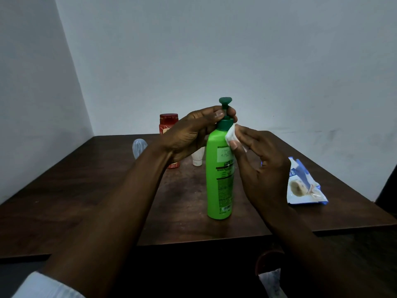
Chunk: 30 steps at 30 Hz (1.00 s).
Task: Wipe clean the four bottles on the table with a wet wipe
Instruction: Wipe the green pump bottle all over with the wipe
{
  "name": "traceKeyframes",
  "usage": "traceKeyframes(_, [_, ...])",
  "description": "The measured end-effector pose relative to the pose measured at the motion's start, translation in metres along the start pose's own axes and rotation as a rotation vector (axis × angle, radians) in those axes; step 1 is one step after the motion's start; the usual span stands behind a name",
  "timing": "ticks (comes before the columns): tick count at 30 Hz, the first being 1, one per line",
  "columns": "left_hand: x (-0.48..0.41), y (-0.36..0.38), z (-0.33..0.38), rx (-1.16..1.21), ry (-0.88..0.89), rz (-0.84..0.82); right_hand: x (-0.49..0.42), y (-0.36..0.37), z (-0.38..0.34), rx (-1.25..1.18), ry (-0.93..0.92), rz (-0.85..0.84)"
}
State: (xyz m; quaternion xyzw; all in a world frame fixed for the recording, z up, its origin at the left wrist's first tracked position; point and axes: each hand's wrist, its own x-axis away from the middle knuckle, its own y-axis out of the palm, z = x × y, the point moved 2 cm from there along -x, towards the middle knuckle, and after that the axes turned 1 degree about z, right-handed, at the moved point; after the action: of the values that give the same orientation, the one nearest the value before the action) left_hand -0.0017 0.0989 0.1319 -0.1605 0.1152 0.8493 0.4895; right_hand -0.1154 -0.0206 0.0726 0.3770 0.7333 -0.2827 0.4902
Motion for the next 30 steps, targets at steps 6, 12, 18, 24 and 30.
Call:
traceKeyframes(6, [-0.001,-0.006,0.005,-0.206,-0.002,0.124,-0.002,0.0,-0.006,0.048,-0.103,-0.047])
traceKeyframes(12, [0.002,-0.003,0.017,-0.417,-0.005,0.201,-0.014,0.0,-0.016,0.081,-0.103,-0.103])
traceKeyframes(18, [0.001,0.001,0.02,-0.472,-0.002,0.245,-0.027,0.011,-0.029,0.216,-0.112,-0.182])
traceKeyframes(24, [-0.003,0.005,0.02,-0.509,0.077,0.395,-0.027,0.0,-0.02,0.206,-0.057,-0.149])
traceKeyframes(30, [0.001,-0.005,0.029,-0.589,-0.057,0.289,-0.028,-0.011,-0.009,0.121,0.096,-0.117])
